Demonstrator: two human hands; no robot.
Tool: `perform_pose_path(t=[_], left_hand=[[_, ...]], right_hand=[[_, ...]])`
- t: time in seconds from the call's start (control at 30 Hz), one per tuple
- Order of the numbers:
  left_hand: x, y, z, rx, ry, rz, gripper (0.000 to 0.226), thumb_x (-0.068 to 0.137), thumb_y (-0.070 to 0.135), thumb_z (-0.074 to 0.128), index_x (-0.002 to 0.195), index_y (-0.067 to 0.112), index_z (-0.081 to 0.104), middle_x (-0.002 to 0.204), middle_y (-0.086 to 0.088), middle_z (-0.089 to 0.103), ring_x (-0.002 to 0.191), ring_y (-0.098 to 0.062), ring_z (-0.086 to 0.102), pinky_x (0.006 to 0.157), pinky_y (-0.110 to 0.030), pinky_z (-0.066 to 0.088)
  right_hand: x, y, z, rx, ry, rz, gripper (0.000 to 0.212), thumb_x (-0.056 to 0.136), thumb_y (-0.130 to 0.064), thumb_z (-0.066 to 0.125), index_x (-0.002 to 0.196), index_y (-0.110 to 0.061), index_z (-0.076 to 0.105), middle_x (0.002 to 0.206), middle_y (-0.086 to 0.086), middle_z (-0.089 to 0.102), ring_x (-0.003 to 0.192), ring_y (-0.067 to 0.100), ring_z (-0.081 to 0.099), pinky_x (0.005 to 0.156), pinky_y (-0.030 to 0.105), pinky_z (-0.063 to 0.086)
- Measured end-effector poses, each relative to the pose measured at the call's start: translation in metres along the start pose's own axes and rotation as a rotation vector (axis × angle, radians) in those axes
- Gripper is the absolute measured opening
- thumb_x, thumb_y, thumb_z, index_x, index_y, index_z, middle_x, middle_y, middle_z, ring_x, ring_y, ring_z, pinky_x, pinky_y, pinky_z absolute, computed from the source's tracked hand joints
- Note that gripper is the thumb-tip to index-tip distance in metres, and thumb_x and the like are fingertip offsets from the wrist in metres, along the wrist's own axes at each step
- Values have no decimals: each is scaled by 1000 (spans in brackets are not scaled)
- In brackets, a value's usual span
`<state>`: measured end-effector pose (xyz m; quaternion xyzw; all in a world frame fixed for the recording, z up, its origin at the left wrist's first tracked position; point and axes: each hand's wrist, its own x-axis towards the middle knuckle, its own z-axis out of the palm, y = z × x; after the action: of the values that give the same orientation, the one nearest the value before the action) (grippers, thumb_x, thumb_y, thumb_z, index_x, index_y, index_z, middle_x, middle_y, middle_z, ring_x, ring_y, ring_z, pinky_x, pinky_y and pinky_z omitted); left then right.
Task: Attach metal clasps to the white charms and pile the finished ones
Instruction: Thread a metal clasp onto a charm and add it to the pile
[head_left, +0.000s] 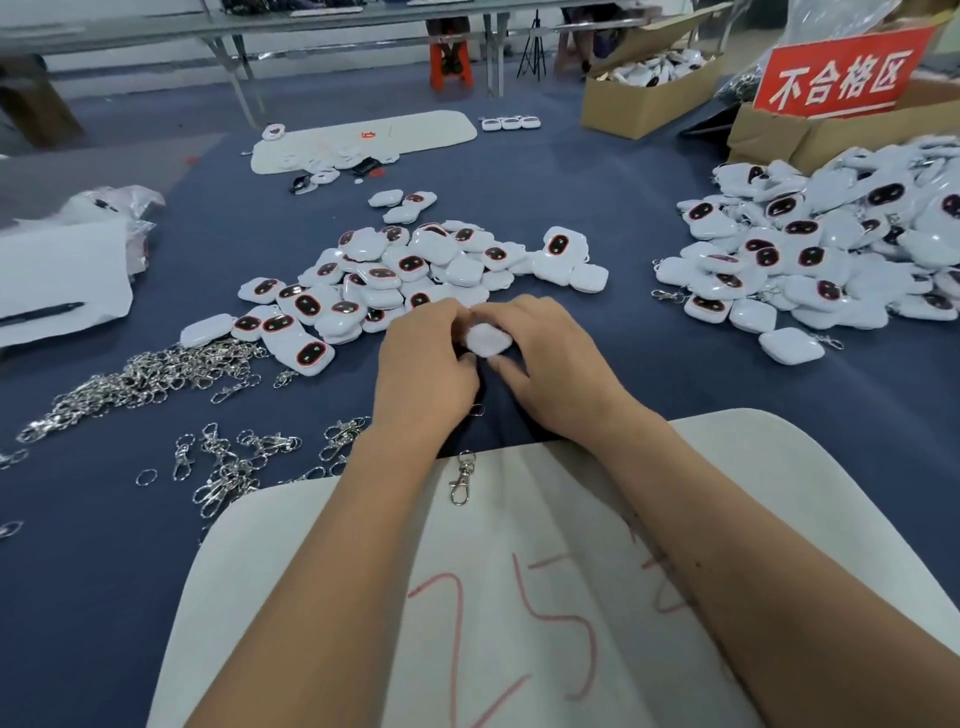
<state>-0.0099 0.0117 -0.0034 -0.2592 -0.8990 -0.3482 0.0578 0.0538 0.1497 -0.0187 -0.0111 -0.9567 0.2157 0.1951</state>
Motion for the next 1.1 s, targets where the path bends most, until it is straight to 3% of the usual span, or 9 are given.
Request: perform_pose_path(t=[0.13,0.2,0.33,0.4,0.5,0.67,0.8,0.97,1.1], left_hand=[[-14,-11,-7,-153,52,-32,27,86,-2,61,99,19,73,99,8,73,94,-10,68,93,-37,55],[-17,-17,-10,-208,127,-113,30,90,-1,58,96,24,74,96,15,71,91,-4,66,92,-34,55],[-20,-24,-18,-224,37,-86,17,91,16,66,85,30,73,83,18,71,83,0,65,78,-22,50],[-21,-25,-21,-187,-64,-46,6,85,28,74,82,31,71,82,16,70,82,-3,64,75,-24,50],[-21,-24,-19,-52,-79,-59,21,79,37,81,94,32,68,89,12,66,88,-10,60,78,-29,48],[-20,-14,-12,61,-20,-86,10,86,33,75,87,31,66,91,8,65,94,-17,59,80,-34,47],[-23,-16,-9,9,20,-51,14,87,22,73,82,29,62,82,12,64,84,-14,59,76,-35,48],[-21,-13,-11,-392,85,-95,21,84,6,77,79,25,68,75,9,70,71,-9,66,71,-24,55],[-20,-10,-11,-781,134,-274,16,84,2,78,91,14,71,79,-5,76,75,-24,75,80,-41,62]], right_hand=[[0,-1,2,-16,14,1,30,104,-31,61,131,-22,72,111,5,60,105,26,50,94,39,44],[1,-3,1,79,104,59,28,106,-30,58,106,-10,77,100,8,60,97,24,52,87,37,44],[0,-2,-7,256,315,227,39,98,-18,51,73,11,51,78,26,58,78,38,55,70,48,47],[-4,-4,-12,442,346,277,42,97,-17,54,71,15,45,75,33,56,76,41,66,64,50,59],[-8,-4,-13,640,283,317,38,97,-12,64,74,17,54,72,33,64,67,20,78,54,47,63],[-11,-5,-12,589,204,182,24,86,-3,67,72,-9,48,67,16,65,52,14,69,49,26,49],[-7,-3,-10,486,134,100,24,86,0,59,101,-19,61,69,-4,61,56,13,48,58,24,42],[-6,-6,-6,382,35,16,24,93,-17,73,115,-28,75,81,-9,70,44,10,34,50,13,30],[-6,-2,-8,490,-5,34,21,89,-24,82,109,-22,76,84,-7,78,43,6,39,50,9,32]])
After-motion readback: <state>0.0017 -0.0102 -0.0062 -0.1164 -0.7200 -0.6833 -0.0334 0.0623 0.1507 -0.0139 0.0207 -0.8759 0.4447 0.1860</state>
